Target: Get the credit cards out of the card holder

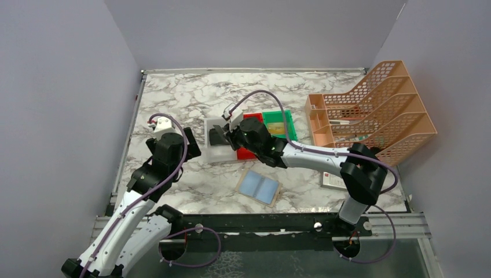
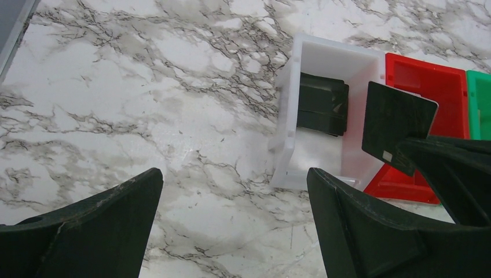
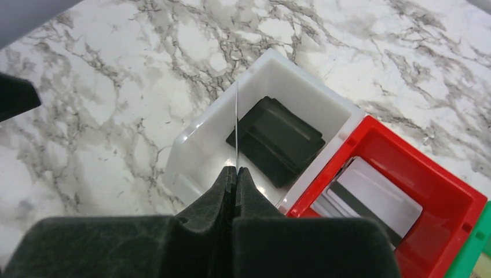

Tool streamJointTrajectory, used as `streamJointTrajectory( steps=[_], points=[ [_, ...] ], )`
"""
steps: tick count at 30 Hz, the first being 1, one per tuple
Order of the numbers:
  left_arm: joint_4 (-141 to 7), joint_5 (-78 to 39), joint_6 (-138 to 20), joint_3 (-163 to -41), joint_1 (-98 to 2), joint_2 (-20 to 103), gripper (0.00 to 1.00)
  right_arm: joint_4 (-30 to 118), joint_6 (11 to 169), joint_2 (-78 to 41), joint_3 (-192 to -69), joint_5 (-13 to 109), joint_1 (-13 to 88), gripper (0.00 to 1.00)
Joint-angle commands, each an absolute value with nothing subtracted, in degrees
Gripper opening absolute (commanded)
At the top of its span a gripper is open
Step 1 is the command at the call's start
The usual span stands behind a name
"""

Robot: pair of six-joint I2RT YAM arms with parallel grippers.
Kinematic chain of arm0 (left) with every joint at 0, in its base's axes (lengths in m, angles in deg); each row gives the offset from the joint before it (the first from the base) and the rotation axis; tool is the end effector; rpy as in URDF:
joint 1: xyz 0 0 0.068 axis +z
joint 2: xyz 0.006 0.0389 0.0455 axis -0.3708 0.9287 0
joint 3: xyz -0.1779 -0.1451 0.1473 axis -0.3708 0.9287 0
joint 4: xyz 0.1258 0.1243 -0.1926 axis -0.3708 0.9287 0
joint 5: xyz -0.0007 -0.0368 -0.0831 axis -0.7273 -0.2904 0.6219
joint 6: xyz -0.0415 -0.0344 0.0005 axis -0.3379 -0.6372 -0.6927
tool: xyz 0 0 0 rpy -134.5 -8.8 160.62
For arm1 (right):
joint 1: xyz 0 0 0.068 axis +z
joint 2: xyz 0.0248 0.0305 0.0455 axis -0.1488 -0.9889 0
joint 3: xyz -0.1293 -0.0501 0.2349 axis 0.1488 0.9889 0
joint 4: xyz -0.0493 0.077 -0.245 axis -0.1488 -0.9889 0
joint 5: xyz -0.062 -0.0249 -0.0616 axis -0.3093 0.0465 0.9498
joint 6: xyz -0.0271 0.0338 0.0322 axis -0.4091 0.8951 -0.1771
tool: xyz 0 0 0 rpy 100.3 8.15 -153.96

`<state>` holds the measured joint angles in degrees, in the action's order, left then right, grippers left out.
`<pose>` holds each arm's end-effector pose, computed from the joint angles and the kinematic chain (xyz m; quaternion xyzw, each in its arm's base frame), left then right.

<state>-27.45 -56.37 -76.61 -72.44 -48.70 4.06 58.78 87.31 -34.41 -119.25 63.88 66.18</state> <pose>0.1322 -0.0481 0.2997 -0.1359 0.8475 -0.0283 0.5123 0.2163 0.3315 0.2593 -0.3248 0.7407 0.2500 0.5323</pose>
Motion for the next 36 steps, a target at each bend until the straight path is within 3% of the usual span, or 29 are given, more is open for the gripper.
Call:
streamJointTrajectory(
  steps=[1, 17, 36],
  points=[
    [-27.3, -57.6, -76.5, -72.2, -48.3, 2.8, 0.99, 59.2, 78.6, -38.9, -123.8, 68.0, 66.1, 0.01],
    [-27.2, -59.4, -76.6, -72.3, -46.9, 0.1, 0.99, 67.1, 53.7, -57.9, -133.0, 77.4, 66.1, 0.04],
    [-27.9, -56.5, -75.9, -72.2, -42.9, 0.7, 0.99, 60.4, 53.9, -58.0, -133.4, 72.2, 66.1, 0.21]
  ],
)
